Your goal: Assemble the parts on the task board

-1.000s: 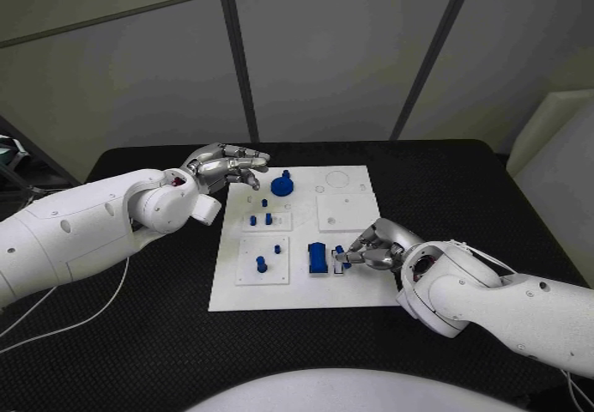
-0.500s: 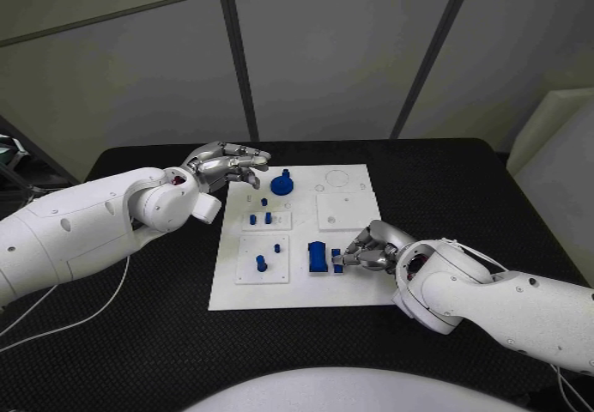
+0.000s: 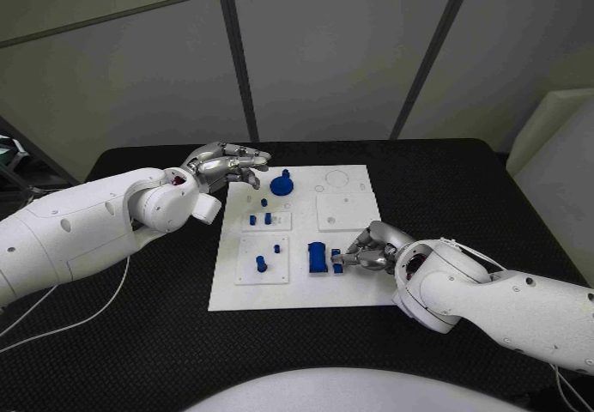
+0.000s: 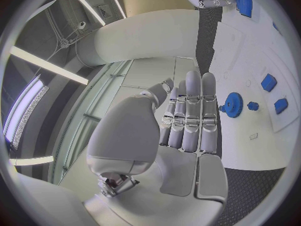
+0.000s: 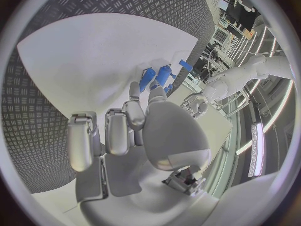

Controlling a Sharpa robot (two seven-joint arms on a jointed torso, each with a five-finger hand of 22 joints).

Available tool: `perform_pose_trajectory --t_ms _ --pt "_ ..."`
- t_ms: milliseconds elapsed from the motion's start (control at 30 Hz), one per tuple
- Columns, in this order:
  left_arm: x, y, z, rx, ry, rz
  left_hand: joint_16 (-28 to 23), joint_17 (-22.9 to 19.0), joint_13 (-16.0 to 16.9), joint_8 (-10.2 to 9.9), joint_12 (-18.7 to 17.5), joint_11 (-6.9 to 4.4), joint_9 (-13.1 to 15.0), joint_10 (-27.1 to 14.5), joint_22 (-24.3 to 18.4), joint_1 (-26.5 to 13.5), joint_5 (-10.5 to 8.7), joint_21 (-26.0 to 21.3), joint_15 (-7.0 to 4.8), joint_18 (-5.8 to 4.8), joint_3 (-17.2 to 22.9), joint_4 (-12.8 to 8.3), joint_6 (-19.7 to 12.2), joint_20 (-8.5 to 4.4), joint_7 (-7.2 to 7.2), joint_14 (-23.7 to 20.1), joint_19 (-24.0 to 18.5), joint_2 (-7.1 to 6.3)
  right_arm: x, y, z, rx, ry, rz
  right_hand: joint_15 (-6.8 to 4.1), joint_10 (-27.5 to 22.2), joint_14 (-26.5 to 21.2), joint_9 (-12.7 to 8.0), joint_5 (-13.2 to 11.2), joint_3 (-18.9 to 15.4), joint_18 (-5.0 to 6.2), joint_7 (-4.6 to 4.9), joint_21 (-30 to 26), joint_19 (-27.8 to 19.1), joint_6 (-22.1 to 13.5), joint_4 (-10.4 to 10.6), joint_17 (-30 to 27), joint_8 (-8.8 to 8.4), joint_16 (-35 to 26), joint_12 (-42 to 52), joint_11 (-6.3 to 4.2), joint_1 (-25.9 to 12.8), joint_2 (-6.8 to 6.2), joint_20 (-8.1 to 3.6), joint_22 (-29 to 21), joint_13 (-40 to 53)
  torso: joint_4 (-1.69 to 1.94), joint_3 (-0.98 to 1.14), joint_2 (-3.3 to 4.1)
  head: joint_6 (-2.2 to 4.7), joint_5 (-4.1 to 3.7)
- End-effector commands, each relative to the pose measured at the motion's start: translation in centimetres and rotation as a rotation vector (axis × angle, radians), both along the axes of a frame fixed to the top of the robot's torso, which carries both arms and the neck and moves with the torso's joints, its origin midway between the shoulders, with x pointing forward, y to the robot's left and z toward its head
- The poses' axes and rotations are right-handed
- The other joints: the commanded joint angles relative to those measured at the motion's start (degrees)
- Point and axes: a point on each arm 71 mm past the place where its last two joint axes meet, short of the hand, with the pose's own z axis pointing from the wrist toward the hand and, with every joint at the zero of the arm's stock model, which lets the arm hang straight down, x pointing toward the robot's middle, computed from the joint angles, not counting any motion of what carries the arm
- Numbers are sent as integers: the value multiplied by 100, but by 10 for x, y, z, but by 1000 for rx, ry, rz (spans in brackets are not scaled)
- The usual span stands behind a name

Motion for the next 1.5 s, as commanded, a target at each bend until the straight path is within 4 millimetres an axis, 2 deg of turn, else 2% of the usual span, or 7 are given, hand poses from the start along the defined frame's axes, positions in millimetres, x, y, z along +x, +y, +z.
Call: perform_pose_trajectory --t_ms 33,433,500,533,667,867,1500 --pt "0 -1 2 -8 -3 -3 -29 1 7 -28 -1 -5 5 -47 -8 18 14 -27 27 62 4 -31 -46 17 -3 10 39 35 0 2 2 -6 -16 15 -34 21 259 22 -154 -42 -86 -12 18 605 60 119 10 27 -33 -3 -37 -89 -22 -26 1510 15 -2 0 0 3 -2" --pt "1 0 1 -6 0 -1 -29 1 7 -28 -1 -5 5 -47 -8 18 14 -27 27 62 4 -31 -46 17 -3 10 39 35 -1 -5 3 -30 -25 38 -56 25 266 103 -365 -28 -86 -42 18 605 115 8 41 31 -24 -8 -62 305 -192 -47 1510 28 -4 0 -2 6 2" --pt "1 0 1 -6 0 -2 -29 1 7 -28 -1 -5 5 -47 -8 18 14 -27 27 62 4 -31 -46 17 -3 10 39 35 0 -5 2 -32 -24 43 -57 26 266 130 -768 -11 -86 -37 18 605 127 -15 46 28 -24 -11 -60 370 -149 -52 1510 30 -3 -1 2 7 0" --pt "1 0 1 -6 0 -2 -29 1 7 -28 -1 -5 5 -47 -8 18 14 -27 27 62 4 -31 -46 17 -3 10 39 35 1 -5 1 -33 -24 44 -57 28 266 134 -794 -7 -86 -37 18 605 130 -16 47 28 -23 -8 -60 373 -137 -52 1510 34 -3 3 5 9 6" --pt "1 -1 1 -6 2 -4 -29 1 7 -28 -1 -5 5 -47 -8 18 14 -27 27 62 4 -31 -46 17 -3 10 39 35 3 -5 0 -38 -23 43 -57 32 268 146 -835 6 -86 -42 18 605 141 -26 56 31 -19 -3 -62 395 -109 -52 1510 40 17 5 2 1 -3" --pt "1 0 1 -5 3 -2 -33 2 8 -29 -1 -5 9 -48 -7 25 26 -28 26 63 5 -42 -46 15 -2 10 42 33 7 -6 -3 -43 -24 37 -60 33 269 164 -860 21 -86 -52 18 605 158 -61 59 37 -19 -4 -69 447 -93 -53 1510 42 0 -1 3 -4 13" --pt "2 -2 0 -6 3 -4 -33 2 8 -29 -1 -5 9 -48 -7 25 26 -28 26 63 5 -42 -46 15 -2 10 42 33 11 -2 0 -12 -91 35 -70 52 276 212 -888 27 -86 -69 18 605 213 -72 91 59 -3 29 -83 454 -37 -61 1510 77 -4 1 1 -22 7"
